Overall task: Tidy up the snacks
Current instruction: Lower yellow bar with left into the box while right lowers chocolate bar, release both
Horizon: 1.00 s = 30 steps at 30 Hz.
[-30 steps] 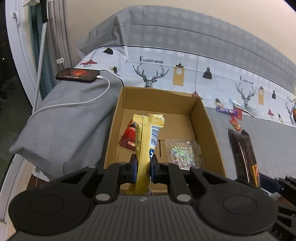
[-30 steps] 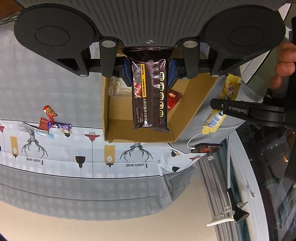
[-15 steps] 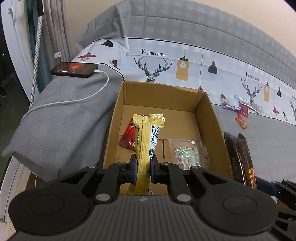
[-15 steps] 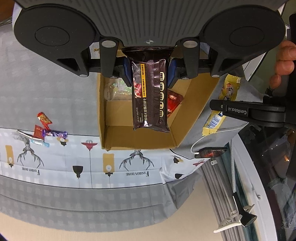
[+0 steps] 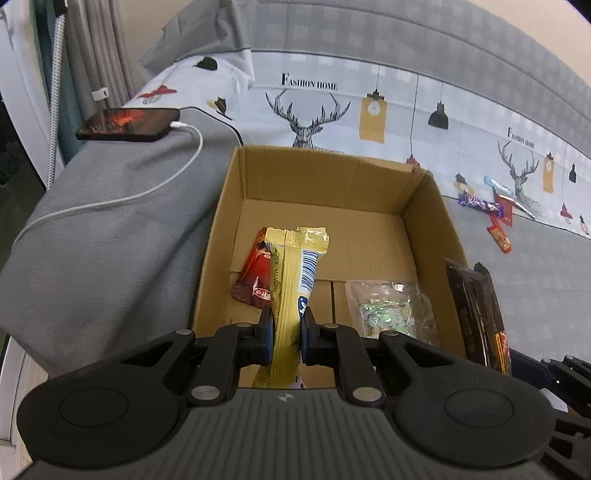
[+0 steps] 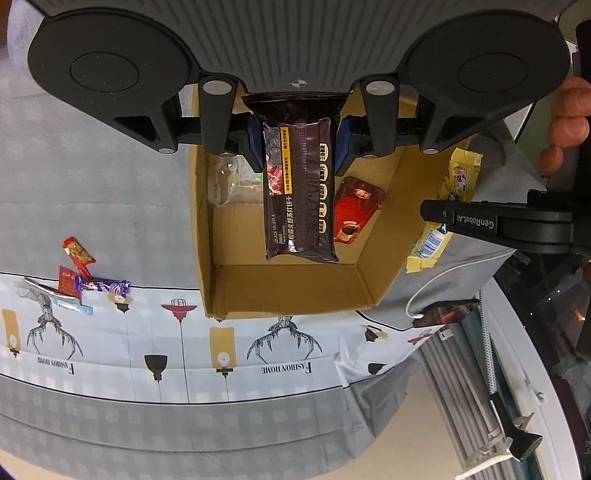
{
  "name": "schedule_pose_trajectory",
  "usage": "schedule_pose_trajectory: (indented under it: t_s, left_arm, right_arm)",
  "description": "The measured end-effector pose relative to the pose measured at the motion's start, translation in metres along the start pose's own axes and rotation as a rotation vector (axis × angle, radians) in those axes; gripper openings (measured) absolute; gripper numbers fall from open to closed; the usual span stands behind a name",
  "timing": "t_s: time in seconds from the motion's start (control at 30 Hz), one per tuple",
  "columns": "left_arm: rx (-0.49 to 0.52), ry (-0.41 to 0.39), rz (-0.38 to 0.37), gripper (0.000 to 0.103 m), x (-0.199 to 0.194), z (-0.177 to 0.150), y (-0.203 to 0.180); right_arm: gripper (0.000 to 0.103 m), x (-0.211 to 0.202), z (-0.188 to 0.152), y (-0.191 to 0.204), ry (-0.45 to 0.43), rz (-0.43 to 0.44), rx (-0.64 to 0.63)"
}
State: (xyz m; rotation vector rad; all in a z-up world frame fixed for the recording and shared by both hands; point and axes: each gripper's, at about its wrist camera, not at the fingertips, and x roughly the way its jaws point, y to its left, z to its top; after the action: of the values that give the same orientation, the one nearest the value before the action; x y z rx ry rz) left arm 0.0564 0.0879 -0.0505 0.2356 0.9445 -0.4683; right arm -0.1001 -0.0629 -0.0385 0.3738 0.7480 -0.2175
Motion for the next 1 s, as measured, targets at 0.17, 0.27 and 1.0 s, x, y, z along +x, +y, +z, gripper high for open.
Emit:
schedule_pose_trajectory:
  t_s: [0.17, 0.27, 1.0]
  left_arm:
    - [0.010, 0.027, -0.001, 0.015, 0.021, 0.006, -0.002]
    - [0.017, 0.039, 0.002, 0.015, 0.033, 0.009, -0.003]
    - [0.049, 0.129, 0.034, 0.015, 0.095, 0.015, -0.003]
  right_arm:
    - [0.042, 0.021, 0.006, -0.004, 0.022, -0.010, 0.006]
    - [0.042, 0.032, 0.008, -0.005, 0.036, -0.015, 0.009]
    - [0.042, 0.086, 0.016, -0.011, 0.106, -0.049, -0.002]
